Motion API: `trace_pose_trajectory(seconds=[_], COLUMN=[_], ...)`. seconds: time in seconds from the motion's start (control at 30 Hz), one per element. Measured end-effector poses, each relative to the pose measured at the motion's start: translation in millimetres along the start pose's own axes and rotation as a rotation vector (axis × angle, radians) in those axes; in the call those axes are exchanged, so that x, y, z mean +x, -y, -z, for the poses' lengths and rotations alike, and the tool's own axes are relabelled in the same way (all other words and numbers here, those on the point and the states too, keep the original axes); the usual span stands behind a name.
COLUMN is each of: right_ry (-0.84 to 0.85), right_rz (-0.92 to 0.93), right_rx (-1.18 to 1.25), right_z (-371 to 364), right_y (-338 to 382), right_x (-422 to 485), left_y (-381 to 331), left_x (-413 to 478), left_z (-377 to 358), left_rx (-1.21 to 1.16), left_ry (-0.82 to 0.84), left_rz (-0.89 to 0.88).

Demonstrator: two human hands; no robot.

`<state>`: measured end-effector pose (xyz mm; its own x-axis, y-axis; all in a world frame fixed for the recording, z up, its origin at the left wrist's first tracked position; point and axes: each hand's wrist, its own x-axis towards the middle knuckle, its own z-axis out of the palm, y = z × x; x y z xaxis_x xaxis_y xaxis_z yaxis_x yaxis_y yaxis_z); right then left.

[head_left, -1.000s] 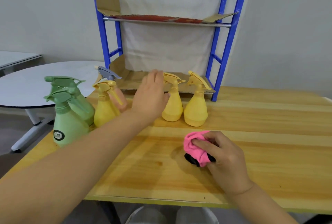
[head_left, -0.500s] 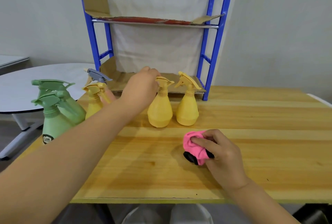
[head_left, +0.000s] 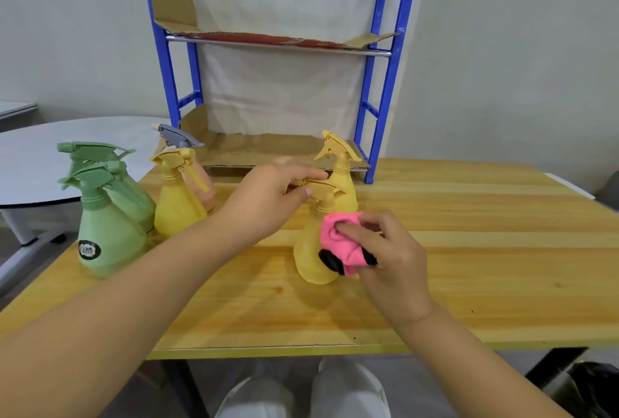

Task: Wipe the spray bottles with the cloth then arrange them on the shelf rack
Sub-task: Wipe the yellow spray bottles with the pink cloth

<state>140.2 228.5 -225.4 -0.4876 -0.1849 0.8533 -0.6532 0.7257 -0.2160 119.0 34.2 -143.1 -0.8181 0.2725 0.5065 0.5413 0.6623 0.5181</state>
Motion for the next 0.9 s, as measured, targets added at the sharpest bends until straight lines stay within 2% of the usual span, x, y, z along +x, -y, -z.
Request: trace_pose_trajectory(seconds=[0.17,0.37,0.7,0.77,0.9], right_ry=[0.085,0.168,0.564,0.536,0.298], right_rz=[0.113,0.08,0.081,0.113,0.108], right_rx=[-0.136,-0.142,-0.18,-0.16,-0.137], right_z=[-13.5,-22.5,-9.7,-4.8,-1.2], right_y=[14.6,10.4,4.5,2.6,4.3], right_x=[14.4,-2.5,-19.4,-14.5,12.4], left_y=[-1.0,3.0,11.6,15.0,15.6], left_x=[3.1,6.4,14.8,16.5,16.6], left_z=[-2.1,-3.0,-4.1,-3.6,-0.1], left_rx=[0.016,0.029,0.037,0.074,0.062], left_ry=[0.028,0.046,0.041,0.056,0.076], left_rz=[0.008,0.011,0.028,0.028,-0.015])
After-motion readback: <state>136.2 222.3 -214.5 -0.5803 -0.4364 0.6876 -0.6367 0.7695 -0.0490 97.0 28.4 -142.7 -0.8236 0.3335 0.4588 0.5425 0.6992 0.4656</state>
